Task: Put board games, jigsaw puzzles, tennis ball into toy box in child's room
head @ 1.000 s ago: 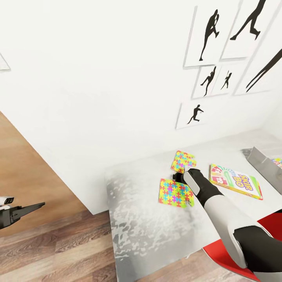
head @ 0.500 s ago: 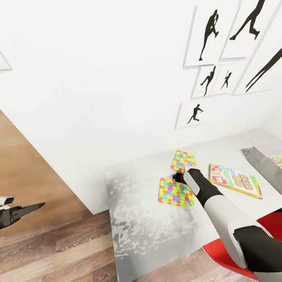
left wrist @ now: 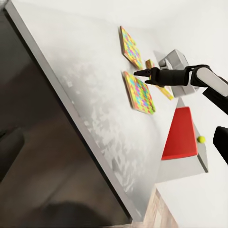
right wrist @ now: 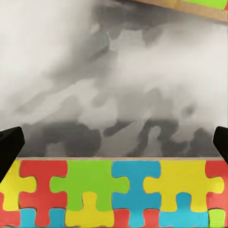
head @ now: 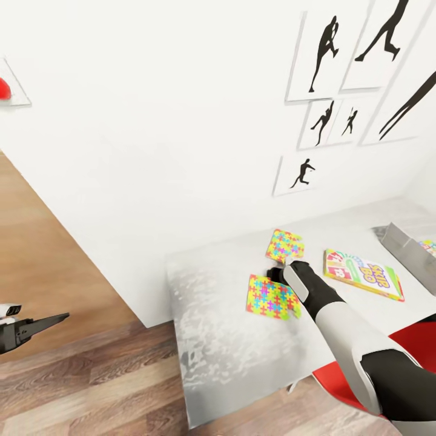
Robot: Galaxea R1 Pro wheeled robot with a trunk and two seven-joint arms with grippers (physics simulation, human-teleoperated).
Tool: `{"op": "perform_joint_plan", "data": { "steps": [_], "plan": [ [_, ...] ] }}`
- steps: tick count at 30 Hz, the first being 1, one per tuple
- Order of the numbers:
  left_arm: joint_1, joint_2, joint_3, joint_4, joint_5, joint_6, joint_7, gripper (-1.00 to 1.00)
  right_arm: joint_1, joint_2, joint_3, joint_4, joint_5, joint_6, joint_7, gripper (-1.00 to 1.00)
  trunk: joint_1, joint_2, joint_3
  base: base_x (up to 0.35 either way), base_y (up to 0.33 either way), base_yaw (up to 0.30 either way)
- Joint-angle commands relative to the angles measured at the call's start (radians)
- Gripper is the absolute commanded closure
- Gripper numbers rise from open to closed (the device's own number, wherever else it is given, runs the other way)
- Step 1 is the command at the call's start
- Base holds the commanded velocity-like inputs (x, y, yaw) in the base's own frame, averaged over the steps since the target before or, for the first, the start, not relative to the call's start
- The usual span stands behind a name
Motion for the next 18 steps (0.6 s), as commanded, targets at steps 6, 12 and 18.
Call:
{"op": "perform_joint_plan", "data": {
  "steps": [6,12,18],
  "plan": [
    [-0.001,0.002,0.000,0.000,0.000,0.011,-0.004,-1.00,-0.001,0.000,0.008,-0.002,-0.011,0.003,-0.009,-1.00,0.000,-0.002,-0.002,-0.085,0.165,0.000],
    [-0.001,0.002,0.000,0.000,0.000,0.011,-0.004,-1.00,-0.001,-0.001,0.009,-0.002,-0.011,0.004,-0.009,-1.00,0.000,-0.002,-0.002,-0.146,0.113,0.000],
    [-0.001,0.002,0.000,0.000,0.000,0.011,-0.004,-1.00,-0.001,-0.001,0.009,-0.002,-0.011,0.004,-0.009,-1.00,0.000,-0.002,-0.002,-0.184,0.071,0.000]
  ]
}}
